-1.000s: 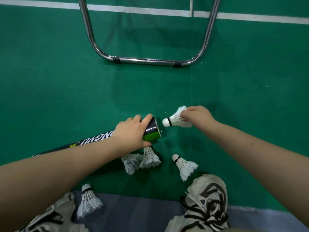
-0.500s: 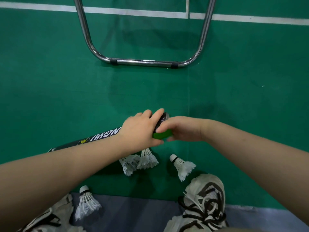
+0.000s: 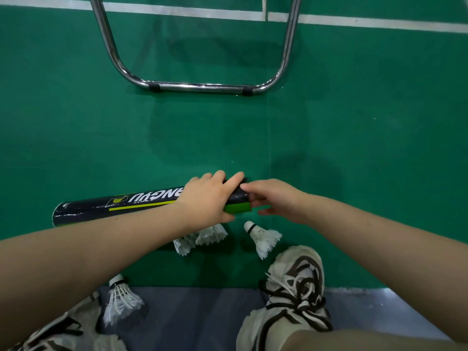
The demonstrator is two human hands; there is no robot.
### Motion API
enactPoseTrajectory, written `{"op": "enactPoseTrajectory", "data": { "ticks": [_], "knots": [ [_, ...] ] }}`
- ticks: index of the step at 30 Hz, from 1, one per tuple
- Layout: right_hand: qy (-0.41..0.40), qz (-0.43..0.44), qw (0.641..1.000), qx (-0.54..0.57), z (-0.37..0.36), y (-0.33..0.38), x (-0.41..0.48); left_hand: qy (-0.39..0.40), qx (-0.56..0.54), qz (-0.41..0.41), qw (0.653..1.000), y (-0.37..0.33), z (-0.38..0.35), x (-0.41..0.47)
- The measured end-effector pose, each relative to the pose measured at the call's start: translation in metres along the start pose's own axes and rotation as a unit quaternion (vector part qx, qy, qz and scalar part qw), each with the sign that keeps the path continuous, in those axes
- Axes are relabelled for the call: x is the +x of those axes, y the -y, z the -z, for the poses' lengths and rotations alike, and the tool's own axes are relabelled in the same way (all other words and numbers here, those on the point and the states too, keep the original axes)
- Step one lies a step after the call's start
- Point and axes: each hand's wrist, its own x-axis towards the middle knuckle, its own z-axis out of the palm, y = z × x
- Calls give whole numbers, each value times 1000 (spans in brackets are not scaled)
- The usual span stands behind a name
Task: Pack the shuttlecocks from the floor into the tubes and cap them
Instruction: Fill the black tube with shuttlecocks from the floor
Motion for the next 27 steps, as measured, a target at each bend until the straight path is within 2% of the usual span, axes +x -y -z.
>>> {"op": "enactPoseTrajectory", "data": {
  "ticks": [5, 10, 15, 18, 21, 23, 27],
  "knots": [
    [-69, -86, 994, 23, 2, -25, -20, 16, 10, -11, 1000, -13, -12, 2],
    [-42, -163, 986, -5, 1, -58, -38, 30, 30, -26, 999, -23, -18, 2],
    [-19, -196, 978, 63, -8, -69, -34, 35, 33, -22, 999, -21, -20, 1],
    [-26, -192, 978, 75, -11, -68, -28, 39, 34, -16, 999, -19, -21, -2],
    [-70, -180, 977, 93, -8, -63, -22, 41, 33, -11, 999, -16, -22, -3],
    [-113, -139, 978, 109, -2, -55, -23, 38, 34, -6, 999, -13, -21, -2],
    [-214, -5, 976, 36, 13, -32, -35, 28, 36, 10, 999, -7, -14, 0]
  ]
}}
